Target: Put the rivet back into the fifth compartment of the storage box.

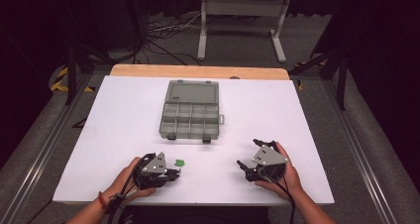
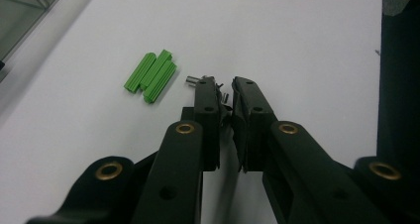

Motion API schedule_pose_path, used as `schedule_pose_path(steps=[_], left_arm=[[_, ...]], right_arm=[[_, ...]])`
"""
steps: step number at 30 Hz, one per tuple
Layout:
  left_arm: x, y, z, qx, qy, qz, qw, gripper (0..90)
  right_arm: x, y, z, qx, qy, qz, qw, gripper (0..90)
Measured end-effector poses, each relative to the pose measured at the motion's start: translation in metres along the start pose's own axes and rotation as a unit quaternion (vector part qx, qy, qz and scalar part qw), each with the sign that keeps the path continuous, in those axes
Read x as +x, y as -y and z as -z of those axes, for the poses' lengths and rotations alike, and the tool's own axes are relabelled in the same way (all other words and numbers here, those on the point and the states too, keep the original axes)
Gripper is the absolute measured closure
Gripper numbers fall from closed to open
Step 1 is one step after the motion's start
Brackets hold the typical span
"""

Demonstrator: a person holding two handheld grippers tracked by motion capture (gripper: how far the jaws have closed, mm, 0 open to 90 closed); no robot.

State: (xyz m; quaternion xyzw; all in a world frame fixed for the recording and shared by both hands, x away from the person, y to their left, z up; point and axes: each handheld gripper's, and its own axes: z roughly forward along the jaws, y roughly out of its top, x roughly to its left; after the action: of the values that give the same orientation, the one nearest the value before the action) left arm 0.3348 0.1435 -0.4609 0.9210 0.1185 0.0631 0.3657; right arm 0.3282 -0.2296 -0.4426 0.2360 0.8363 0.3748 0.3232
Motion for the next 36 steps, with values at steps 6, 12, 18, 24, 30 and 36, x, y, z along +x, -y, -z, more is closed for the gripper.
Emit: schedule_pose_path(steps=[6, 12, 18, 24, 30, 36], left_arm=[[0.001, 0.001, 0.003, -0.002, -0.006, 0.000, 1.0000, 82.0], [0.004, 0.002, 0.012, -0.024, -0.013, -0.004, 0.9996, 82.0], [0.008, 0.004, 0.016, -0.026, -0.024, 0.000, 0.9994, 82.0], [0.011, 0.005, 0.023, -0.029, -0.039, 0.003, 0.9988, 82.0], [0.016, 0.006, 0.029, -0.042, -0.049, 0.006, 0.9979, 82.0], [0.024, 0.007, 0.036, -0.056, -0.060, 0.014, 0.9966, 82.0]], right_arm=[[-0.001, 0.000, 0.001, -0.001, 0.005, 0.000, 1.0000, 14.8], [-0.001, 0.000, 0.002, -0.003, 0.009, 0.004, 0.9999, 14.8], [-0.001, 0.000, 0.002, -0.003, 0.011, 0.005, 0.9999, 14.8], [-0.001, 0.000, 0.003, -0.005, 0.012, 0.004, 0.9999, 14.8], [-0.002, 0.000, 0.003, -0.005, 0.011, 0.001, 0.9999, 14.8], [-0.005, 0.000, 0.004, -0.010, 0.010, -0.012, 0.9998, 14.8]])
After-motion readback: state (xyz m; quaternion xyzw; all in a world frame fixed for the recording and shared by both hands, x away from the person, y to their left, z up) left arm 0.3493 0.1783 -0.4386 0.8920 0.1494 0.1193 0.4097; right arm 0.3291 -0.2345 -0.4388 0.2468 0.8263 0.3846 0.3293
